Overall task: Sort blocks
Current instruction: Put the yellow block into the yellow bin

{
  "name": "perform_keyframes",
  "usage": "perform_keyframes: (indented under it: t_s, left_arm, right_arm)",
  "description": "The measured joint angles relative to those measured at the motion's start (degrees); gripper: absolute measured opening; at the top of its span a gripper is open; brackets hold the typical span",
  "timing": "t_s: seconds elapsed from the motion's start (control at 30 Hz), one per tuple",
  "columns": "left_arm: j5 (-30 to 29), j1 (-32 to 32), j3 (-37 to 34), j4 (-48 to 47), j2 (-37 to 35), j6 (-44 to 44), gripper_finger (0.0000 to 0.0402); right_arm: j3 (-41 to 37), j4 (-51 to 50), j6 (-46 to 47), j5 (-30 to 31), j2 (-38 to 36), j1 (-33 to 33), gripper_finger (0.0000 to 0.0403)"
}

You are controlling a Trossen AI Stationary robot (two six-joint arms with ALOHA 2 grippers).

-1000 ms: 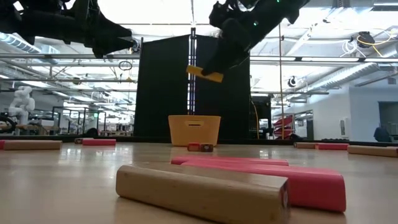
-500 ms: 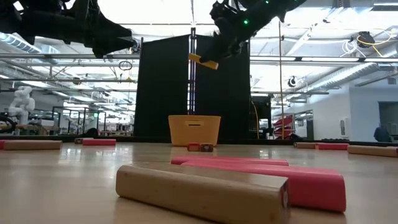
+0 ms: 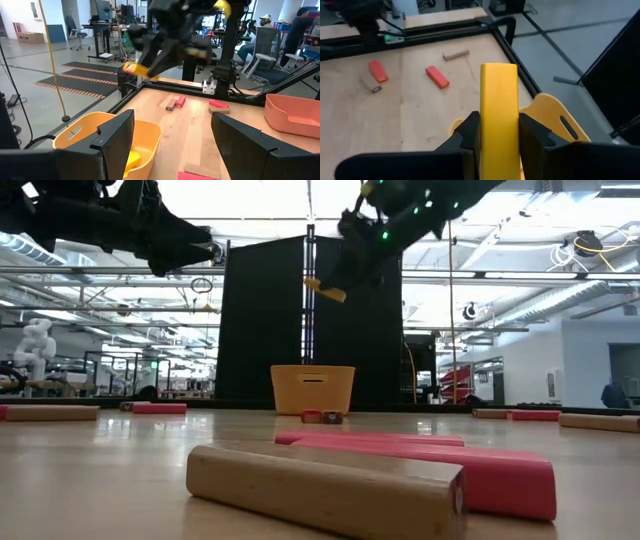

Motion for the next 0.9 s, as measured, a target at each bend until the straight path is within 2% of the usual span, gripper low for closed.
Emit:
perform_keyframes:
  t_s: [0.23,0.4,0.63,0.9]
  left_arm:
    - [0.01,0.00,0.02,0.07,0.00,0.02,0.0262]
    - [0.01,0.01,0.02,-0.06,0.22,0.02,0.0262]
    - [-0.28,0.02,0.04,-4.89,0.26,0.09,0.0262]
    - [-0.69,0.02,0.04,-6.20,0.26,1.77,0.0262]
  right_arm:
    - [3.32,0.35,1.85,-0.49,7.09,-2.97,0.0064]
    - [13.35,-9.15,1.14,-2.25,15.53,-5.08,0.0064]
    - [25.51,-21.21,-0.12,-3.53,26.09,-6.41,0.0064]
    - [29.47,-23.82,0.15,-3.42,31.41,-6.39,0.0143]
